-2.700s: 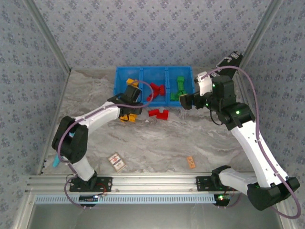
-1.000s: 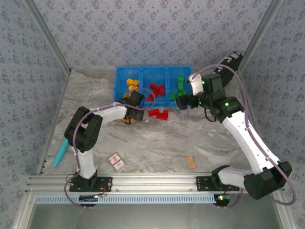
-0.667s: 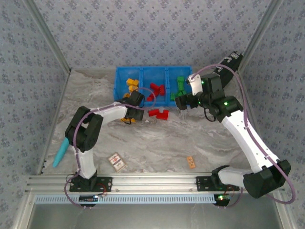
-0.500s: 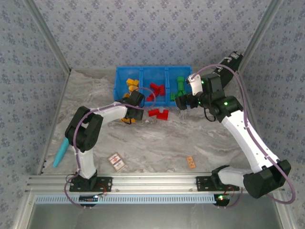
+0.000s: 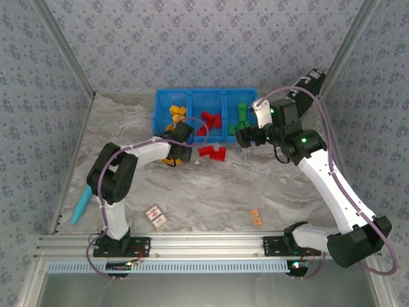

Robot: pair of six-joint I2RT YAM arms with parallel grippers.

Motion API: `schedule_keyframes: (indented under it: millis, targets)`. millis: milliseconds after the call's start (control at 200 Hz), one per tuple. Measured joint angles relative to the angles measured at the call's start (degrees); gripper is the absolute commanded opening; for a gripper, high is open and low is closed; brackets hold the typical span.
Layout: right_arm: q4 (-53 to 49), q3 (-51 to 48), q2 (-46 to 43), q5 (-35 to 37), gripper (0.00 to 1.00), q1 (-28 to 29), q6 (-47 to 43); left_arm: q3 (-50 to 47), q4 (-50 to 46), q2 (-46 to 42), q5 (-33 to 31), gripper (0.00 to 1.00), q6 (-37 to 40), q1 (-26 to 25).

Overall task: Sort the legos into containers by color
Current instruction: Pick up the lego from the center of the table, then place the lego in the container.

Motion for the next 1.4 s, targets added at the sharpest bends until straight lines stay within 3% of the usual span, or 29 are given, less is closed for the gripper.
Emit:
schedule_keyframes:
  millis: [590, 800, 1185, 1400]
  targets:
    - [0.0, -0.8, -0.9, 0.3, 1.0, 0.6, 0.0, -2.2, -3.4, -10.2, -3.7, 0.56, 0.3, -0.8]
    - [0.0, -0.9, -0.9, 0.7, 1.0, 0.6, 0.0, 2.1, -3.8, -10.8, -5.8, 0.57, 2.7, 0.2]
    - [-0.1, -0.9, -0.9, 2.0, 1.0, 0.7, -0.2, 11.3, 0.3, -1.2, -5.3, 0.58, 5.9, 6.5]
    - [-1.3, -0.9, -0.8, 3.0, 1.0, 0.7, -0.9, 13.3, 0.9, 4.5, -4.0, 0.62, 5.9, 7.6]
